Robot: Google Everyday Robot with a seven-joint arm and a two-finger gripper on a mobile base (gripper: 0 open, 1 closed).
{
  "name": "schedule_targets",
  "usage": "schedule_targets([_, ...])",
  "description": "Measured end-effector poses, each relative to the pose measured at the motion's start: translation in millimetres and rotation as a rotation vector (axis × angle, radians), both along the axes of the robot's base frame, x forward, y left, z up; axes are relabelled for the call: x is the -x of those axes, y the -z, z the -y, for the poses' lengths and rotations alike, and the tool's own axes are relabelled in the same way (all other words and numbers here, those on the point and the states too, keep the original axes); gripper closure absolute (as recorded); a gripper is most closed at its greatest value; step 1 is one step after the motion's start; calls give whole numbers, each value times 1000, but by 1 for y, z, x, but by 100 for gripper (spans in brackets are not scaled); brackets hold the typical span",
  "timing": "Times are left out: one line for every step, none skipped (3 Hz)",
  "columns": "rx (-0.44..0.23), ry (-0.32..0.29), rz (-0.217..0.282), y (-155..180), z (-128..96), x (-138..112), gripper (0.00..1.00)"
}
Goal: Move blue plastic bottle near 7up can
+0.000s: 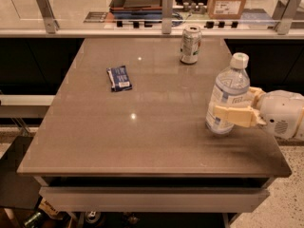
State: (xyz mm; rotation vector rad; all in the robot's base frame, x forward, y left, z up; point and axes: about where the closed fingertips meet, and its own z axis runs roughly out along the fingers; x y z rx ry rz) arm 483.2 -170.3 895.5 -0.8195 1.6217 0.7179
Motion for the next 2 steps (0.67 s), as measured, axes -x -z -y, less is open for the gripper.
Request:
schedule_targets([43, 80, 30, -5, 6, -27, 100])
schedule_targets([98, 178, 70, -11, 27, -53, 100])
